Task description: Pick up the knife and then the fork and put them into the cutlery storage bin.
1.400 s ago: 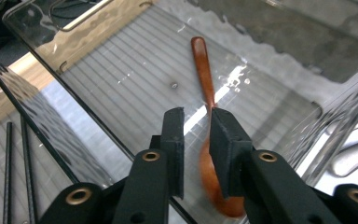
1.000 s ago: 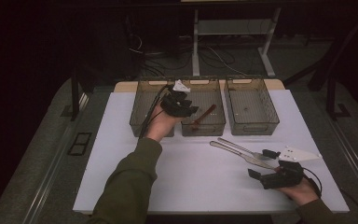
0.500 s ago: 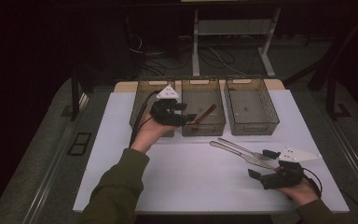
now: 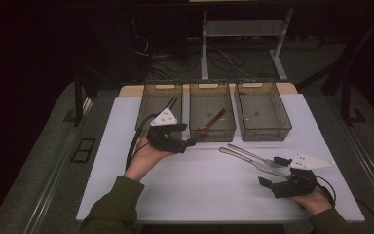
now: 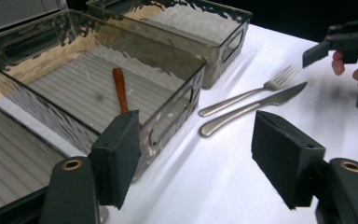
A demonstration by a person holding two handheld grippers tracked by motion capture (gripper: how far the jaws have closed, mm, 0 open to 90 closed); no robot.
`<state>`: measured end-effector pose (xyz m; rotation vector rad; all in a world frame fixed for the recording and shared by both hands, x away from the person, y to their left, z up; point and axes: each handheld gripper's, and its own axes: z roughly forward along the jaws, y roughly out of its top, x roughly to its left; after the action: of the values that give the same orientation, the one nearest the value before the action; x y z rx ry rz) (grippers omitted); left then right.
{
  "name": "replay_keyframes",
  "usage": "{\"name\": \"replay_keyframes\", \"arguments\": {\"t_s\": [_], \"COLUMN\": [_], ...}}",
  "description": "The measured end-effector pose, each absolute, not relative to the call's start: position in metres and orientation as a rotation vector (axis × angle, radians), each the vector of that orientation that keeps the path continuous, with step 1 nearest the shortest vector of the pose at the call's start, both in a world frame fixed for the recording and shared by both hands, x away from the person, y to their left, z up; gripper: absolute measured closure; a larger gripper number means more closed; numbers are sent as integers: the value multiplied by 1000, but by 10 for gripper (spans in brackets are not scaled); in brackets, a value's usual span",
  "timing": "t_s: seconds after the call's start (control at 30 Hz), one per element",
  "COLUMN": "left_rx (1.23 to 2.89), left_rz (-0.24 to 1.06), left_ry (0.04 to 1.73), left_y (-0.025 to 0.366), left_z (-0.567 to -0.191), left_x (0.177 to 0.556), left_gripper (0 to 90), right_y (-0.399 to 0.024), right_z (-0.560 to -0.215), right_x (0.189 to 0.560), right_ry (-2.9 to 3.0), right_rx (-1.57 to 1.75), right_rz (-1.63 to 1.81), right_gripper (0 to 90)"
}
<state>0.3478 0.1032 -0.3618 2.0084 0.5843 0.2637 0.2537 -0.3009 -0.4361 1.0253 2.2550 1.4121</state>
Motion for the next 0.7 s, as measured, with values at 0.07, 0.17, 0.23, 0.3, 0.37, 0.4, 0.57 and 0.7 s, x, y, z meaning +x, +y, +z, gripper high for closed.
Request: {"name": "replay_keyframes", "arguments": {"t_s": [0.07,0.17,0.23,0.3,0.37,0.4,0.57,0.7], "left_rx": [2015,2012,2011,1993,1983,1972,1941,1936], "left_rz": [264,254,261,273,293,306,327,311], "left_ry": [590,583,583,581,571,570,592,623], "left_y": [106,110,112,116,120,122,136,148], "left_z": [-367,-374,-377,-381,-384,-385,-394,-405], "left_x": [343,336,333,327,320,316,297,288], "left_gripper": [296,262,243,223,189,174,127,79], "right_y": [-301,-301,-301,-302,-302,-303,-303,-303], "right_z": [-436,-436,-436,-436,-436,-436,-435,-436], "right_x": [254,254,253,252,251,250,250,251], "right_ry": [2257,2256,2255,2250,2253,2256,2248,2249], "right_rx": [1027,1026,1034,1033,1030,1026,1029,1023], "right_rz": [1409,1405,1404,1408,1404,1400,1409,1404], "right_gripper": [25,25,25,26,26,25,25,25]}}
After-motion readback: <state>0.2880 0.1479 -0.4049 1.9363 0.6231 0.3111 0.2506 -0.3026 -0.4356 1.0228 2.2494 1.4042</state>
